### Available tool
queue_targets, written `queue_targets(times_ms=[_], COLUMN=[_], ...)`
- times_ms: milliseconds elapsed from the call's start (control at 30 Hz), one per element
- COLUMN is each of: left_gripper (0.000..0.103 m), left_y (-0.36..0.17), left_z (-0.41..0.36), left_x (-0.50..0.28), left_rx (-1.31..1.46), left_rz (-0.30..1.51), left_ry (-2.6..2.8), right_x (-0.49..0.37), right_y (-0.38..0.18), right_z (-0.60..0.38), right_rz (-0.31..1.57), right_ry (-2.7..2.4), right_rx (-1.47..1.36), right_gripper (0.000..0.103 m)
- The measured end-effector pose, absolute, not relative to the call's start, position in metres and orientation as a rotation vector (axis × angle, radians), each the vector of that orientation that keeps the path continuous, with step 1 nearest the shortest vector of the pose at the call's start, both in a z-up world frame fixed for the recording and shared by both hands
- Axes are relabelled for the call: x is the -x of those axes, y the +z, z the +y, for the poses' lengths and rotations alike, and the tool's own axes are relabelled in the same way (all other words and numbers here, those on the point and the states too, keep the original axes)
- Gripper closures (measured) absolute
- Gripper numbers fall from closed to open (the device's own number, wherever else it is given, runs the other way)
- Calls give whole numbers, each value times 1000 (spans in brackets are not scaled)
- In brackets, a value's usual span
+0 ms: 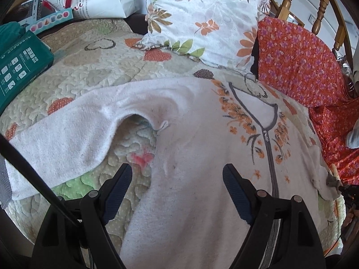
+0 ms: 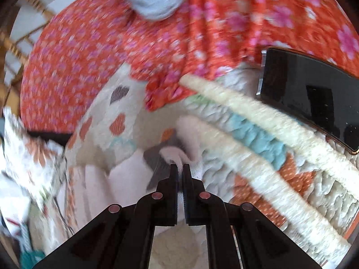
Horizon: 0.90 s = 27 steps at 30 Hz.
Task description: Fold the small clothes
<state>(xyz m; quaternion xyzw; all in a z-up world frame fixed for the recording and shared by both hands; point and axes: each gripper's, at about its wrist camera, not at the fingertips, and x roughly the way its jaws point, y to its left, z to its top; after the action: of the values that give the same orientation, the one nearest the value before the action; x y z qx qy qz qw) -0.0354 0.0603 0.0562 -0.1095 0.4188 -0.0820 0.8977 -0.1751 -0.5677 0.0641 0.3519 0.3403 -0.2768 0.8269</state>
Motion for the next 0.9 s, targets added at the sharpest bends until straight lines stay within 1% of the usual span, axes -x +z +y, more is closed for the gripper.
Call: queue_targets(times_ms=[100,133,167,200,233,267,467,567,733,900], left_gripper=[21,21,21,21,21,21,21,20,20,20], left_y=[54,54,54,55,56,58,71,75,71,60], left_z=[64,66,68,72,78,84,173,230,305,335], left_x=[34,34,33,32,32,31,35,42,51,45], left_rx=[242,246,250,259,268,278,397,459,516,396], left_rz=[875,877,879,880,875,868,833,821,880,994], left_ry=[-169,-166,-165,-161,-152,-140,68,225,353,294], right_x=[179,181,185,189,193,198,192,178,159,146], right_y=[65,67,68,68,68,68,82,86,88,82], right_z=[-563,-564,-565,-568,-571,-574,-558,-537,-508,-497], right_rz=[744,750,750,745,737,715,670,676,697,716], right_ry=[-686,-748,-796,-816,-822,-825,-765,-709,-613,-556], right_rx=[-657,-619,-600,-608,-631,-662,-626,-573,-540,-560], right_gripper=[96,94,83,68,63,61,61,58,56,55])
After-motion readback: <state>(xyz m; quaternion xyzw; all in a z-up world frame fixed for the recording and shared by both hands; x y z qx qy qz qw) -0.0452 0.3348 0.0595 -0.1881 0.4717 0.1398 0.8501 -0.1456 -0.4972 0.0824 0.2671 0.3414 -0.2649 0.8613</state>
